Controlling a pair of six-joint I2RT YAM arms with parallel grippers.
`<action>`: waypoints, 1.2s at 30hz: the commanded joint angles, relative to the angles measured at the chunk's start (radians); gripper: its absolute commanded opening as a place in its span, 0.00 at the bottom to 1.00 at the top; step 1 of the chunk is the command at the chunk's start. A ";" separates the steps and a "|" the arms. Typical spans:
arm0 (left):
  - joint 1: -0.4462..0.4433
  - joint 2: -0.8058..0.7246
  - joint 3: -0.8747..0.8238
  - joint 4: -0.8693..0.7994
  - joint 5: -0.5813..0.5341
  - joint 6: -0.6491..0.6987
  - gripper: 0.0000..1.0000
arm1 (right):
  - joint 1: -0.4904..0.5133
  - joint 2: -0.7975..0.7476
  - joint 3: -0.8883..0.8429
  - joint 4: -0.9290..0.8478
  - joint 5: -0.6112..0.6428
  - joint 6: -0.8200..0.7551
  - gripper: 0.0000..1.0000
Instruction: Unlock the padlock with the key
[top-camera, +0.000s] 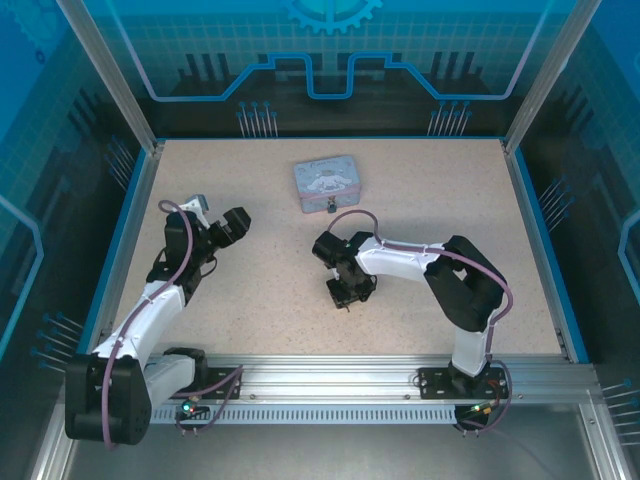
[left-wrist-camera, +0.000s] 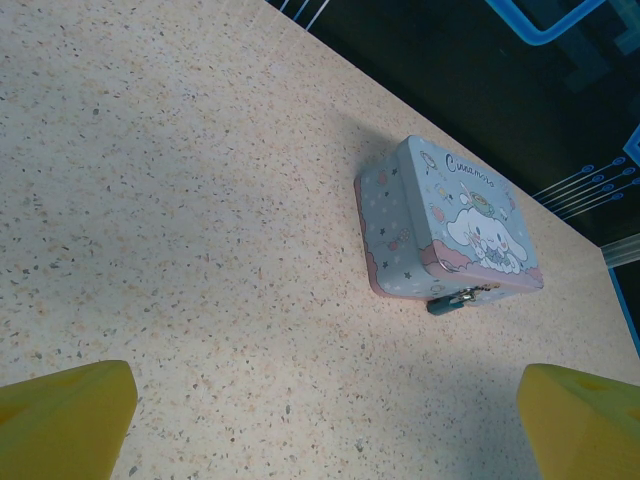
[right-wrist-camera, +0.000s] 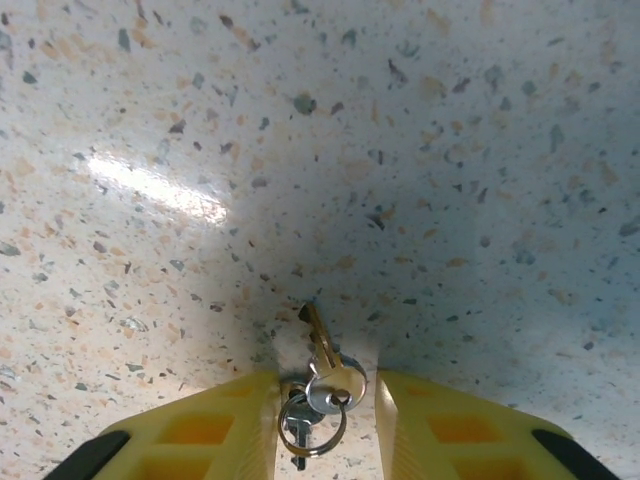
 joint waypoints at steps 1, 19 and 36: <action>-0.008 -0.018 0.018 -0.009 0.020 -0.004 0.99 | 0.005 0.012 -0.018 -0.027 0.001 0.010 0.27; -0.031 -0.057 0.028 -0.036 0.100 0.020 0.99 | -0.047 -0.157 -0.141 0.114 0.026 -0.073 0.00; -0.340 0.061 0.358 -0.240 0.312 -0.090 0.64 | -0.044 -0.681 -0.388 0.767 0.178 -0.630 0.00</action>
